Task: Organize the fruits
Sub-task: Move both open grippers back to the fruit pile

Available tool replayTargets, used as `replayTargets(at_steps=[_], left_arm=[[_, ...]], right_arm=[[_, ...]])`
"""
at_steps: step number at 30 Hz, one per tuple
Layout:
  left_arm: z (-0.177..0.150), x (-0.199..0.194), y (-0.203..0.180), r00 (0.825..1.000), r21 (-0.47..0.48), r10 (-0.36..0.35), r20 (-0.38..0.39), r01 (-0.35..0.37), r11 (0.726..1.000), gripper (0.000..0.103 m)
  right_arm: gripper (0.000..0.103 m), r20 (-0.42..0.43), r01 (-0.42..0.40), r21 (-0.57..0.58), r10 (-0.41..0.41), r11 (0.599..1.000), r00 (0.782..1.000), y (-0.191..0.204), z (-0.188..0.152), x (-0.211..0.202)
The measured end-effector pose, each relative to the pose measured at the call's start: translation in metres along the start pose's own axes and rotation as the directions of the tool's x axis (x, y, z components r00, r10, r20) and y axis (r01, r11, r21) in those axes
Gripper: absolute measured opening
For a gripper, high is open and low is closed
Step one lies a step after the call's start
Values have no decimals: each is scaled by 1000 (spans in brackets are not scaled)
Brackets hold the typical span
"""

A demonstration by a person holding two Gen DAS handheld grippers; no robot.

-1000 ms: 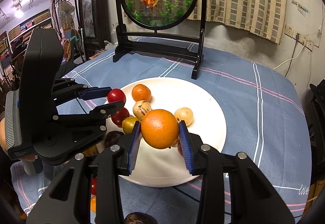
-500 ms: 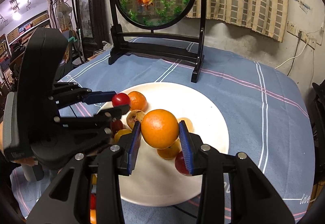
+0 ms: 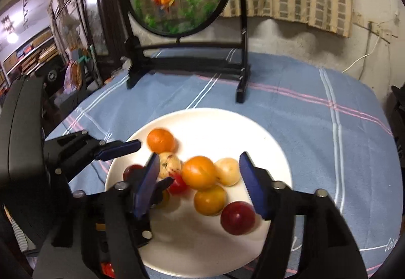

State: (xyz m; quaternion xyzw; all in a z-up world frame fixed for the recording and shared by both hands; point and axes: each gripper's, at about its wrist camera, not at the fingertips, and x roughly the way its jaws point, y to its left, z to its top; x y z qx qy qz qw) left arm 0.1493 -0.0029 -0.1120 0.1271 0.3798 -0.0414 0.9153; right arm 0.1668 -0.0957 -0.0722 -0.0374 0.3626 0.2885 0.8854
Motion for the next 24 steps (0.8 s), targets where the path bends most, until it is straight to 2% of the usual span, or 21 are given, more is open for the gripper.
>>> replayTargets(at_steps=[5, 12, 16, 19, 21, 24], left_arm=[[-4, -14, 14, 1000, -44, 9, 8, -9, 999, 57], [-26, -60, 29, 1000, -107, 4, 15, -2, 994, 57], [-50, -91, 27, 1000, -94, 4, 18, -2, 996, 59], [-76, -115, 24, 1000, -89, -9, 27, 11, 996, 70], [-97, -125, 20, 1000, -84, -24, 20, 26, 996, 71], [-120, -130, 17, 999, -80, -39, -9, 38, 996, 71]], right_arm=[[66, 20, 18, -16, -18, 1000, 1000, -1, -4, -21], [66, 17, 35, -37, -34, 999, 999, 12, -32, -66], [66, 10, 25, -62, -24, 998, 1000, 28, -66, -98], [66, 1, -3, -50, 3, 999, 1000, 37, -101, -119], [66, -9, -13, -63, 13, 998, 1000, 45, -124, -126], [66, -56, 6, -145, -15, 989, 998, 62, -156, -122]])
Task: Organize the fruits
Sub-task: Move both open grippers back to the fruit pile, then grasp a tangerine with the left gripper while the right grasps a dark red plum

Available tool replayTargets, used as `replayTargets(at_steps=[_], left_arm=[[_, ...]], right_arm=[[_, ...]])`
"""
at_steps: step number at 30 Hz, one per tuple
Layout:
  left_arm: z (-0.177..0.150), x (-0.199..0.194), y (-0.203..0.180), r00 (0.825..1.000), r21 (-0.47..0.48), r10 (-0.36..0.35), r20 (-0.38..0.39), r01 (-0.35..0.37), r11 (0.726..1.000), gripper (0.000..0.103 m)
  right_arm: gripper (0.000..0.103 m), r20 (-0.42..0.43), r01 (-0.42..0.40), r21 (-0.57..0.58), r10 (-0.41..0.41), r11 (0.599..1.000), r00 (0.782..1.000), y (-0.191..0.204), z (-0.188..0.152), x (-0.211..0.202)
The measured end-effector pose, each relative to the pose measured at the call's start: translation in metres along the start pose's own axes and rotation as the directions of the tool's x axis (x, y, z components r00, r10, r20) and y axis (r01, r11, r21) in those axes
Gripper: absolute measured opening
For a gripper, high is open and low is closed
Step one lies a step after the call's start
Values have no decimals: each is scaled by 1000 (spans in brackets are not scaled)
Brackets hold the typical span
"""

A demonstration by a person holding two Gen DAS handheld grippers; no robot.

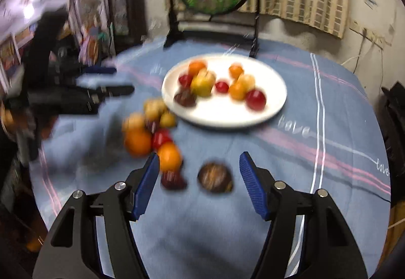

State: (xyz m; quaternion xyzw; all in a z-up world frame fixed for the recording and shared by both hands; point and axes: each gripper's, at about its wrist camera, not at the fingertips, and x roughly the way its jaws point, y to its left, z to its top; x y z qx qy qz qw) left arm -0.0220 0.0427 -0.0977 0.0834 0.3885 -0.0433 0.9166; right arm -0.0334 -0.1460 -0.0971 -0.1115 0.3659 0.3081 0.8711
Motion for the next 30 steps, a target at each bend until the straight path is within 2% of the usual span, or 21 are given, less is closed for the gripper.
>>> replayTargets(at_steps=[3, 6, 9, 11, 14, 15, 20, 23, 27, 28, 30], left_arm=[[-17, -4, 2, 1000, -18, -8, -21, 8, 1000, 71], [-26, -6, 8, 999, -41, -8, -40, 6, 999, 71], [-35, -6, 13, 998, -64, -19, -56, 15, 998, 71], [-38, -5, 13, 997, -77, -29, -70, 23, 997, 71], [-43, 1, 9, 995, -85, -40, -92, 32, 996, 71], [-45, 3, 6, 993, -85, -47, -104, 38, 996, 71], [-48, 9, -15, 990, -80, -84, -117, 75, 994, 71], [-44, 14, -33, 988, -84, -94, -119, 84, 993, 68], [-36, 22, -50, 992, -75, -69, -108, 61, 995, 56], [-33, 26, -54, 993, -69, -52, -109, 45, 997, 52], [-30, 34, -61, 995, -40, 3, -102, -7, 999, 51]], right_arm=[[66, -67, -14, -54, 10, 998, 998, 19, -17, 18], [66, -114, -40, -80, 31, 996, 993, 35, -21, 38], [55, -147, -76, -72, 64, 995, 987, 39, -20, 54], [53, -152, -45, -97, 30, 994, 988, 43, -18, 63], [39, -144, -20, -86, 7, 996, 990, 37, -12, 74], [27, -143, -14, -89, 1, 996, 990, 35, -10, 76], [27, -132, 1, -118, -17, 993, 991, 30, -19, 62], [27, -125, 2, -97, -14, 995, 992, 22, -25, 52], [27, -125, -1, -74, -8, 997, 992, 14, -32, 48], [27, -125, -6, -70, -3, 998, 992, 12, -34, 47], [27, -125, -12, -58, 4, 998, 992, 9, -36, 46]])
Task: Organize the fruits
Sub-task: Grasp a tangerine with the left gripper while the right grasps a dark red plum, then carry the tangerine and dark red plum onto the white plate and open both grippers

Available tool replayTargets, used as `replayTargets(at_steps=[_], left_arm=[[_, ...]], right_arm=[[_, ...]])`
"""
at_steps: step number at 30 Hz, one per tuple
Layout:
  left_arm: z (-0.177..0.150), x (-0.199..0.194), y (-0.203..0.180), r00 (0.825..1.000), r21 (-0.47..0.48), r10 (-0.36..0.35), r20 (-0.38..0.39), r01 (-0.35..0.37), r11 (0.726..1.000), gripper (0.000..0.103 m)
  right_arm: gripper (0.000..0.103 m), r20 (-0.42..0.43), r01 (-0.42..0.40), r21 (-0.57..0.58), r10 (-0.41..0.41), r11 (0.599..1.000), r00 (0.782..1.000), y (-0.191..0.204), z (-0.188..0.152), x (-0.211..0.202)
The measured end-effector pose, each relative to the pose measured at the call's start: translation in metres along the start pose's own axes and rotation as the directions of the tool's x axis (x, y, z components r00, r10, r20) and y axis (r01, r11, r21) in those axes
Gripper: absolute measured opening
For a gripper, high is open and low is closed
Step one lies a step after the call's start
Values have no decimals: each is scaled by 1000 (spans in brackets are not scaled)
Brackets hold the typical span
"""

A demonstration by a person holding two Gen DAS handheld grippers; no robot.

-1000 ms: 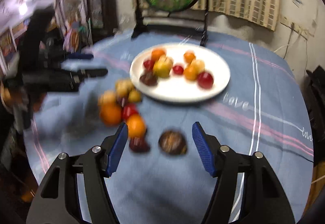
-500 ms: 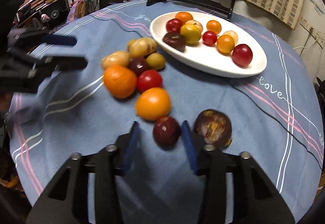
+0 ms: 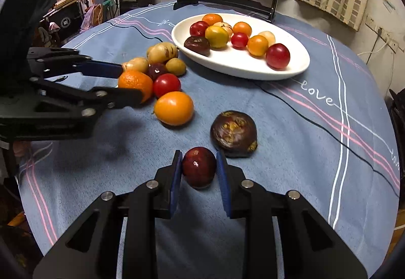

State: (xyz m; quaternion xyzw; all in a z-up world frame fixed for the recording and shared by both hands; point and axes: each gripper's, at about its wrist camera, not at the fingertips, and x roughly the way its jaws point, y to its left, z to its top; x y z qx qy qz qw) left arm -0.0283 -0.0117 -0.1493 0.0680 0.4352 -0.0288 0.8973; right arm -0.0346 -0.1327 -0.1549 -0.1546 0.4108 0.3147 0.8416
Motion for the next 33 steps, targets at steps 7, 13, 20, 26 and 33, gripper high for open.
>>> replayTargets(at_steps=[7, 13, 20, 26, 33], left_arm=[[1, 2, -5, 999, 77, 37, 21, -38, 996, 40], [-12, -17, 14, 999, 51, -13, 31, 12, 999, 40], [-31, -23, 16, 1000, 71, -24, 9, 24, 997, 41], [-34, -18, 15, 1000, 83, -18, -2, 18, 996, 55], [-39, -10, 33, 1000, 8, -25, -15, 26, 1000, 44]], right_arm=[[27, 10, -15, 13, 15, 1000, 1000, -5, -5, -4], [27, 35, -11, 29, 10, 1000, 999, -10, -9, -16], [27, 38, -18, 23, 17, 1000, 999, -5, -12, -22], [27, 31, -19, 21, 19, 1000, 999, -1, -12, -20], [27, 32, -18, 26, 17, 1000, 999, -1, -13, -20]])
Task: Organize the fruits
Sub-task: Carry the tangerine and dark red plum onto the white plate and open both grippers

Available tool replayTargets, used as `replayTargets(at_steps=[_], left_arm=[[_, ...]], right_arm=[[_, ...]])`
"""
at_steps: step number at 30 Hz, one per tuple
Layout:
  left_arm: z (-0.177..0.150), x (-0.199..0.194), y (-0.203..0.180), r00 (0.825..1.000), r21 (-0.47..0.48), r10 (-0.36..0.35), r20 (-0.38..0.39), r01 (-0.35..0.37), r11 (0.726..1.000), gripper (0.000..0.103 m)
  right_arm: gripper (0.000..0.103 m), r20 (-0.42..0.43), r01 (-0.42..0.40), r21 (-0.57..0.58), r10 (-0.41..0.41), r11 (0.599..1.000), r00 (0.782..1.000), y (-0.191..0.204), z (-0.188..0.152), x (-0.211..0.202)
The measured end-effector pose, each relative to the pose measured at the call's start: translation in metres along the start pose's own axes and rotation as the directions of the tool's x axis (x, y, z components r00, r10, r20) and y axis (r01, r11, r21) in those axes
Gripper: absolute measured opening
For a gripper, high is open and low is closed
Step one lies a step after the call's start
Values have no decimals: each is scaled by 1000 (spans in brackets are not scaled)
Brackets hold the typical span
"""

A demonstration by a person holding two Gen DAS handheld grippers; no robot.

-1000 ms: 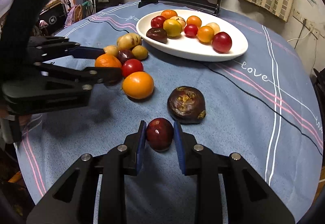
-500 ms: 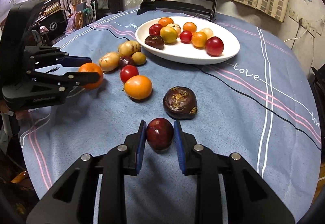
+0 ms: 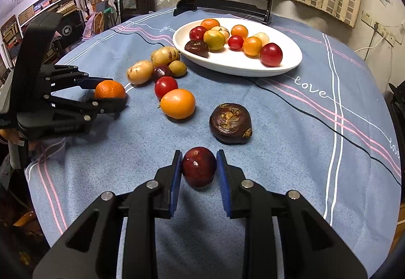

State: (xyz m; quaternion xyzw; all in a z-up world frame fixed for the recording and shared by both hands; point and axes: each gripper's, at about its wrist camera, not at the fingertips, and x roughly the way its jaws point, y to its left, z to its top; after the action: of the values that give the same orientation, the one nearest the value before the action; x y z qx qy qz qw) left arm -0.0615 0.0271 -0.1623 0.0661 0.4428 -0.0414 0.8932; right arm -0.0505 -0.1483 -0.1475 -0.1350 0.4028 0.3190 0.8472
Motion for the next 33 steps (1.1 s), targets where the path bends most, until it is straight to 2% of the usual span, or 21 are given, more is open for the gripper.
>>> replayTargets(at_steps=[7, 11, 18, 22, 28, 33], left_arm=[[8, -24, -4, 997, 1, -26, 66, 26, 1000, 44], [20, -39, -10, 993, 8, -6, 115, 6, 1000, 44], [32, -48, -22, 991, 20, -25, 135, 22, 1000, 44], [51, -55, -21, 986, 20, -8, 167, 5, 1000, 44], [91, -73, -21, 969, 35, 15, 245, -24, 999, 44], [121, -71, -24, 958, 42, 41, 285, -55, 998, 44]], right_arm=[[27, 27, 3, 6, -3, 1000, 1000, 0, 2, -10], [27, 52, 9, 11, -10, 1000, 999, 1, 6, -20], [27, 72, 15, 7, -15, 1000, 997, 4, 11, -29], [27, 129, 30, 9, -31, 1000, 991, 1, 31, -48], [27, 219, 61, 10, -62, 998, 974, -11, 77, -81], [27, 265, 96, 3, -94, 995, 960, -19, 105, -88]])
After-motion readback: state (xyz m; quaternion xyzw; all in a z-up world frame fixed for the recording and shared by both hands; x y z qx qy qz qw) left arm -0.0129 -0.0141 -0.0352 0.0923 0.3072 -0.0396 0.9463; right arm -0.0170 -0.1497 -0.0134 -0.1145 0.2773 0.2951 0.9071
